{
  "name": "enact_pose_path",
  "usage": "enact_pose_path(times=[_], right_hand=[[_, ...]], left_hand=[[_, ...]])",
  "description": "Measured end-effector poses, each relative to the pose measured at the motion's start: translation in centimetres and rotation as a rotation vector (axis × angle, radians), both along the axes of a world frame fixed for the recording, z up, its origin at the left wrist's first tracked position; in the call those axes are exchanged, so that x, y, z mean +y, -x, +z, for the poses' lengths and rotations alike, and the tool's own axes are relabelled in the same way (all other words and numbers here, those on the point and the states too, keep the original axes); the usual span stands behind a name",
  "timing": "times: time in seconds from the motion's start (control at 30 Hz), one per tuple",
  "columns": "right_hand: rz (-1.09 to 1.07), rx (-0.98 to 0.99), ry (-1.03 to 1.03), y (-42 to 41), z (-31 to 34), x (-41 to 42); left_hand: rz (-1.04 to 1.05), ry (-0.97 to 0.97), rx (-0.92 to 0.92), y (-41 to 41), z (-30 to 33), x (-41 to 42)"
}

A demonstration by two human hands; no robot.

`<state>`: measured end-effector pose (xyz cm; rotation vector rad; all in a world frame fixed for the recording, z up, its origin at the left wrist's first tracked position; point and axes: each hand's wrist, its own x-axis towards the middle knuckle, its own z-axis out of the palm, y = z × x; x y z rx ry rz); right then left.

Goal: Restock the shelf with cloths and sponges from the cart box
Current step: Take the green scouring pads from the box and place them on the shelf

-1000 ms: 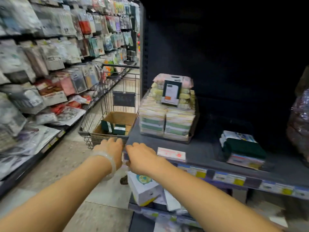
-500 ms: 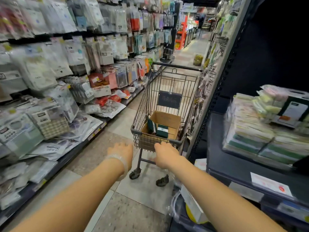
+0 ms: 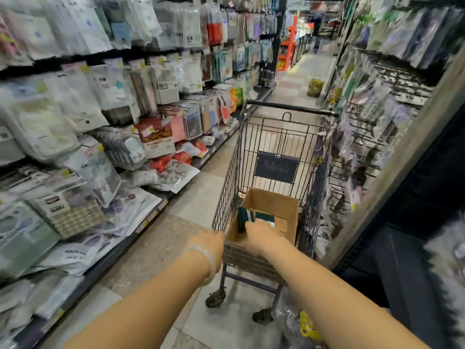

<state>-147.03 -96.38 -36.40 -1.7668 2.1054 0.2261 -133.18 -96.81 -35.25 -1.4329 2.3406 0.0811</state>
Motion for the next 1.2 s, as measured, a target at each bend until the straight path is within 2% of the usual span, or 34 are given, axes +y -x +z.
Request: enact_pose_path(times=[0.1, 0.27, 0.63, 0.9, 1.03, 1.2], right_hand=[[-0.035, -0.013, 0.004, 2.8, -0.2, -3.6], [-0.084, -0.007, -0.112, 6.8, -2.8, -6.4], [-0.410, -0.132, -0.173, 16.3, -9.4, -13.5], [-0.543, -0.234, -0.336, 18.4, -15.8, -18.0], [-0.579, -0.320, -0.399, 18.7, -19.3, -19.1], [-0.727, -0.535, -0.401, 18.6, -25.1, -21.0]], left_hand=[[-0.033, 0.023, 0.006, 1.7, -0.3, -4.2], [-0.079, -0.059, -0.032, 4.9, -3.3, -9.2], [-0.210, -0.248, 0.031, 14.1, -9.2, -23.2], [-0.244, -0.364, -0.040, 17.7, -15.0, -30.6], [-0.238, -0.447, -0.146, 19.2, -18.3, -31.9], [-0.110, -0.484, -0.084, 20.7, -22.2, -33.2]])
